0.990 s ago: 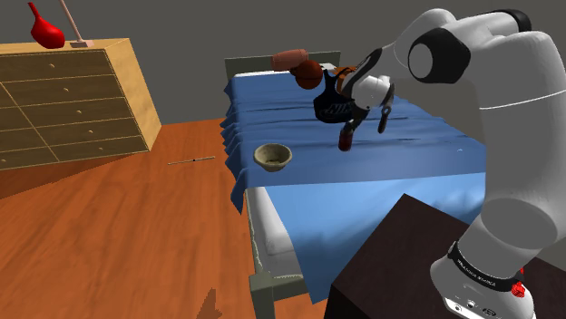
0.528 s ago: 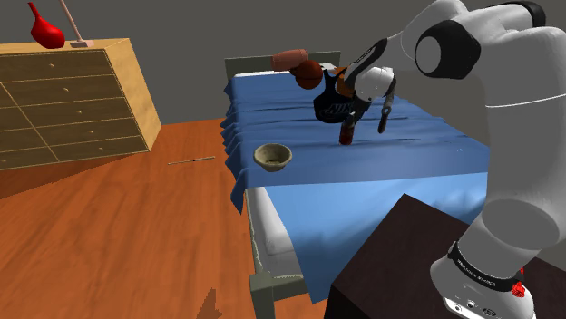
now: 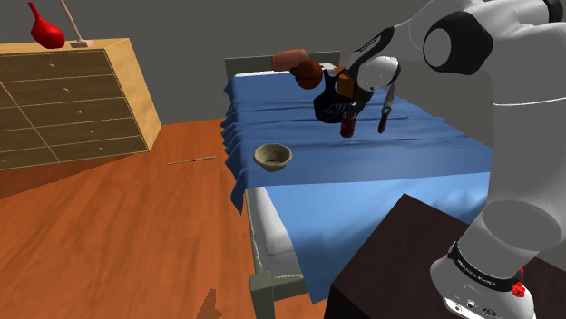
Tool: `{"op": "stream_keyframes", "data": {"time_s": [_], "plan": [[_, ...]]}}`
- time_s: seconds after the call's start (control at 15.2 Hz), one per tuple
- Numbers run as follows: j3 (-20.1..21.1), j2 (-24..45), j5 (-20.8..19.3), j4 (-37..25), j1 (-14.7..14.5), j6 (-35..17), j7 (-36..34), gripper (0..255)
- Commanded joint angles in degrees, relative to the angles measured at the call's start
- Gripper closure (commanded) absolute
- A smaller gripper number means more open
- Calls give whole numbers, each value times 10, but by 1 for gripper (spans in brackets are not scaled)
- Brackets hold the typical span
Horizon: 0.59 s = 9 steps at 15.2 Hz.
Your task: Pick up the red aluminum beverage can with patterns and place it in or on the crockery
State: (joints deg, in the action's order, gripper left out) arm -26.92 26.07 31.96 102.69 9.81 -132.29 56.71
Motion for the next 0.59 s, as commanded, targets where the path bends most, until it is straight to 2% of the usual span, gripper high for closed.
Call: {"op": "stream_keyframes", "data": {"time_s": [0.0,0.53], "plan": [[-4,-10,-8,0,-4,9,-7,255],[-18,-40,-37,-21,-12,53,-33,255]]}}
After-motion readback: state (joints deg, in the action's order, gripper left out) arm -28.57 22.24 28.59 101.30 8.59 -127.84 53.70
